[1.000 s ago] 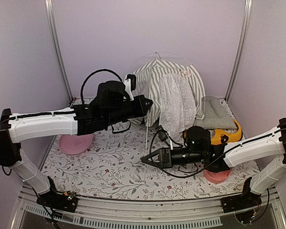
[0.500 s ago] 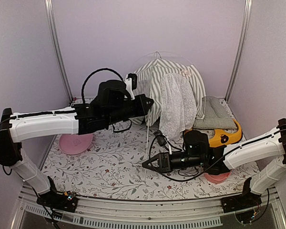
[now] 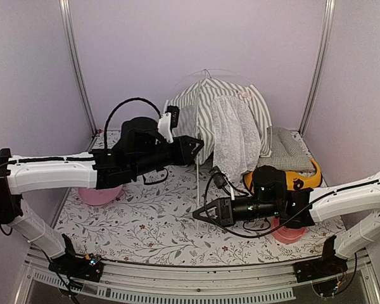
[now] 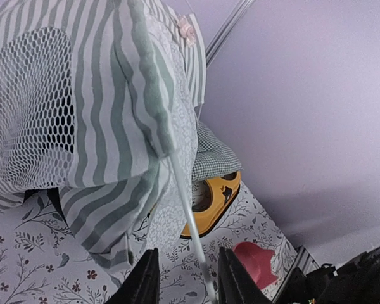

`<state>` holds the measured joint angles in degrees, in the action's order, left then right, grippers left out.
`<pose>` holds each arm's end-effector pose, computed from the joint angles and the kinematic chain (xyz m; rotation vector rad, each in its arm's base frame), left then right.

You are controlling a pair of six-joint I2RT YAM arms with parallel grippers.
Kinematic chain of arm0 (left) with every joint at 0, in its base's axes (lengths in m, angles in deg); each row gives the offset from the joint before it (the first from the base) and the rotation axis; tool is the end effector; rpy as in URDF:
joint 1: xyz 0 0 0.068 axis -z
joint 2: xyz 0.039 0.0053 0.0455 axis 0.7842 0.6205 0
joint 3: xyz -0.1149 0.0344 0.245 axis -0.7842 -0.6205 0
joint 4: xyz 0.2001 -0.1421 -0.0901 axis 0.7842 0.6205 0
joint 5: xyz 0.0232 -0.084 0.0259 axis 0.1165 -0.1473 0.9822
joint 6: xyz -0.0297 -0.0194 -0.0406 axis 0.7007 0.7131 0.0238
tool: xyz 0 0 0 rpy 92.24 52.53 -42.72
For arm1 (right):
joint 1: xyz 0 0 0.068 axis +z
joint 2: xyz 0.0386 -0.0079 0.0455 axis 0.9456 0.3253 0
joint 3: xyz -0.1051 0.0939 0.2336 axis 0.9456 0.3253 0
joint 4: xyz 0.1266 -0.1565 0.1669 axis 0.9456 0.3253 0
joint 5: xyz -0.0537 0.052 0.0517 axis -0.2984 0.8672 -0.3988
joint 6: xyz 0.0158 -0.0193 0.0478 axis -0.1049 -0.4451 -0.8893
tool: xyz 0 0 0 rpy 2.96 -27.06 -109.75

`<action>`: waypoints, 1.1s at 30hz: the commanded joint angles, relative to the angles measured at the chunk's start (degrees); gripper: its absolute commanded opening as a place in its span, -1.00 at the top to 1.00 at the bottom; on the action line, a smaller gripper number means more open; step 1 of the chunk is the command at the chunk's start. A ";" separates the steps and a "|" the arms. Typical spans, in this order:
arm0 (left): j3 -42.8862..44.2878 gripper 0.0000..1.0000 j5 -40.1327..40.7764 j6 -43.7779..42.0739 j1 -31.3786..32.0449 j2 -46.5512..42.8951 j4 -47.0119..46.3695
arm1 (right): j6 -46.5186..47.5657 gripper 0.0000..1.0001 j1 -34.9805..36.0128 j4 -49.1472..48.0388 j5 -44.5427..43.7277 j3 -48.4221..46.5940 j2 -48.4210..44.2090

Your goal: Set up the pet tent

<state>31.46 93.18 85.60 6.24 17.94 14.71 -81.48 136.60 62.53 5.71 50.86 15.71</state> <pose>0.1961 -0.3005 0.3217 0.1984 1.8877 -1.0158 0.1117 0.2752 0.2356 -0.6456 2.0925 1.5783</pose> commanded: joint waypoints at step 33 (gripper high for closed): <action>-17.61 0.11 7.19 -27.22 -0.57 14.82 -50.36 | 2.86 1.00 -0.90 11.61 -1.99 -12.94 -1.06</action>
<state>10.76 99.06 59.76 6.22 30.61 -35.46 -81.13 135.87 74.81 4.97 40.39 15.49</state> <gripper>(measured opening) 0.455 0.022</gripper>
